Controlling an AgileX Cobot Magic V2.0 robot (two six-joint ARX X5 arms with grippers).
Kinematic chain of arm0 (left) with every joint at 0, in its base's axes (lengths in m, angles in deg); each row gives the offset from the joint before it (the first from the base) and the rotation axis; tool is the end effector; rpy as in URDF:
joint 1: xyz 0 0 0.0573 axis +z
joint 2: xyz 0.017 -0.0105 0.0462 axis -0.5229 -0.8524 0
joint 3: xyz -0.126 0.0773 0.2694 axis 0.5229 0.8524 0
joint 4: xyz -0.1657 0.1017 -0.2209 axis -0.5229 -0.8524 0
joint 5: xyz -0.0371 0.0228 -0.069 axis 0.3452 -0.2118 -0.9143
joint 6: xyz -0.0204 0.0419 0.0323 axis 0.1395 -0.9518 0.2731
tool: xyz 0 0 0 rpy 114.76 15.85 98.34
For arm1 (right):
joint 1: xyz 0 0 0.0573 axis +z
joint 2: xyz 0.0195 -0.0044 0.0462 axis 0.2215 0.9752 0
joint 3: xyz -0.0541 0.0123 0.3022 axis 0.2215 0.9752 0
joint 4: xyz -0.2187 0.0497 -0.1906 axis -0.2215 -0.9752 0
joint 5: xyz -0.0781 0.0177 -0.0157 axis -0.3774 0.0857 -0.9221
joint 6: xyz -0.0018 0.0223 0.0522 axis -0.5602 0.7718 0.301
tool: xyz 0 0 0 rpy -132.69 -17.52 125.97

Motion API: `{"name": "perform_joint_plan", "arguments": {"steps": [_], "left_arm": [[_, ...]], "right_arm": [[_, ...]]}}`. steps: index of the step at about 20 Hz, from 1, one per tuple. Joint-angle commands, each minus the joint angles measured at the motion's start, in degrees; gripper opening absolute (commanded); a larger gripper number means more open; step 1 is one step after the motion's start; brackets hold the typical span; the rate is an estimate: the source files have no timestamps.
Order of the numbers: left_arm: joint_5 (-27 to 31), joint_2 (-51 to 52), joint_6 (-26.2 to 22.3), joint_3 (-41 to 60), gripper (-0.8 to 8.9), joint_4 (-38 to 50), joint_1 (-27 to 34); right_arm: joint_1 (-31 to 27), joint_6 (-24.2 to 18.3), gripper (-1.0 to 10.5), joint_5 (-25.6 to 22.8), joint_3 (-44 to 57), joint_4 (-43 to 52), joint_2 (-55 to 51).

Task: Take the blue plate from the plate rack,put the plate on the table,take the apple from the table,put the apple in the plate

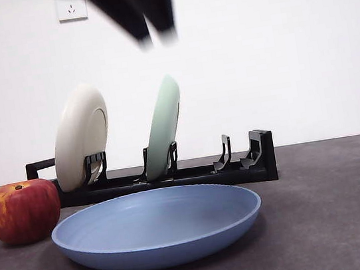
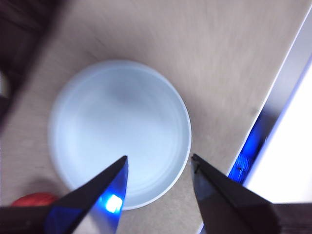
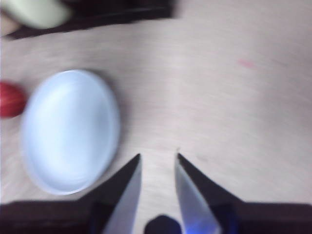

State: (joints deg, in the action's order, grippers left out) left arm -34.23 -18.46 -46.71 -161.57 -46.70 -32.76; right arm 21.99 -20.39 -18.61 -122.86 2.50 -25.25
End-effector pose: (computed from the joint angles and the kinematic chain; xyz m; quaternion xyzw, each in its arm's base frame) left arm 0.1390 -0.2705 0.3788 0.3092 0.3891 -0.3715 0.7842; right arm 0.1887 0.0425 0.3178 0.1343 0.4593 0.1813 0.8591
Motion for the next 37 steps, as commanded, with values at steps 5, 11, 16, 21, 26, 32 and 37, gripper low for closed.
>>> {"name": "perform_joint_plan", "arguments": {"steps": [5, 11, 16, 21, 26, 32, 37], "left_arm": [[2.01, 18.84, 4.07, -12.72, 0.30, -7.17, -0.17], [17.70, 29.88, 6.01, -21.57, -0.08, -15.17, -0.15], [19.71, 35.76, 7.39, -21.88, -0.08, -15.74, -0.15], [21.33, 35.60, 7.37, -21.88, -0.08, -15.74, -0.15], [21.16, 35.30, 7.52, -21.88, -0.08, -15.74, -0.15], [21.16, 35.30, 7.45, -21.86, -0.08, -15.74, -0.15], [21.16, 35.30, 7.39, -21.86, -0.08, -15.74, -0.15]], "right_arm": [[20.52, 7.26, 3.8, -11.17, -9.05, 2.16, 9.35], [33.16, 5.66, 4.6, -16.85, -30.93, 2.21, 28.59], [38.93, 2.36, 6.7, -16.61, -48.74, 1.70, 49.16], [42.64, 0.39, 6.7, -15.93, -66.77, -2.75, 66.55], [43.74, -3.91, 8.1, -17.49, -73.88, -2.60, 75.91], [45.20, -4.83, 8.2, -17.38, -73.88, -0.42, 79.76], [46.86, -4.28, 8.2, -17.40, -73.88, 2.16, 81.77]]}}
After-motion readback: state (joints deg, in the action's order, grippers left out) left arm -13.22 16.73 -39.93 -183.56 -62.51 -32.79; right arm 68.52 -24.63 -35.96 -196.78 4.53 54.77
